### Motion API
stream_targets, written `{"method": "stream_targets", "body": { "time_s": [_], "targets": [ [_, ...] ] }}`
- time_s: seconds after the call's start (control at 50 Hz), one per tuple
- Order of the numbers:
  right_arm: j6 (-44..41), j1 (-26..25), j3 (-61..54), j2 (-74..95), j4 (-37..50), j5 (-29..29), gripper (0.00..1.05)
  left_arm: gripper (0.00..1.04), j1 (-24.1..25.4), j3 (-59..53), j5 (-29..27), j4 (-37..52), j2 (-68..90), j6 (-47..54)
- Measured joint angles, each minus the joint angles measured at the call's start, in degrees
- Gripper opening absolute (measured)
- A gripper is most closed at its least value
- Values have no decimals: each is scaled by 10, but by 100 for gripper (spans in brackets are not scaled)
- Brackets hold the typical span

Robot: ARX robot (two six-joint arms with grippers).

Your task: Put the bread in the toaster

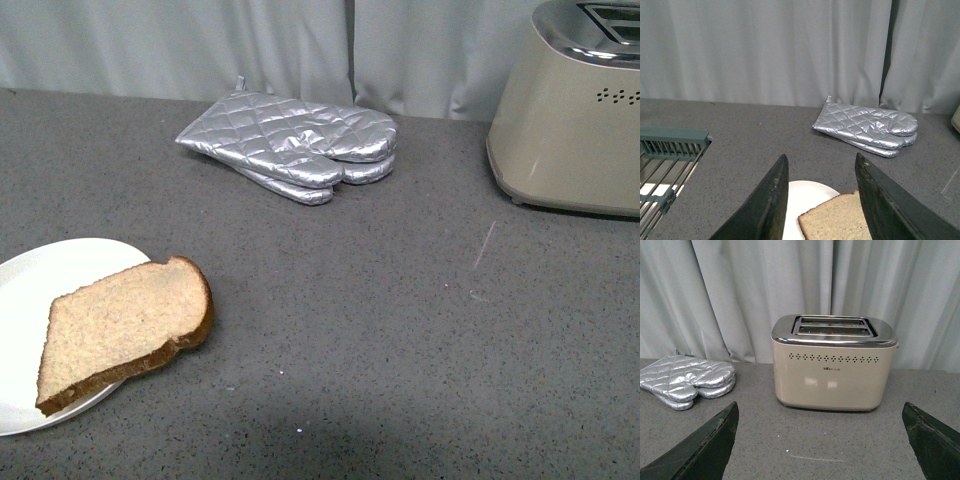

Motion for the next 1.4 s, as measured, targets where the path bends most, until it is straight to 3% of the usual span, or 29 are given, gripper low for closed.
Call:
{"method": "stream_targets", "body": {
  "time_s": [0.14,0.22,0.36,0.54,0.919,1.399],
  "targets": [
    [0,0,0,0,0,0,95,42,0,0,0,0,0,0],
    [0,0,0,0,0,0,95,55,0,0,0,0,0,0],
    [0,0,0,0,0,0,95,53,0,0,0,0,0,0],
    [0,0,0,0,0,0,95,31,0,0,0,0,0,0],
    [0,0,0,0,0,0,95,100,0,0,0,0,0,0],
    [0,0,0,0,0,0,95,98,0,0,0,0,0,0]
  ]
}}
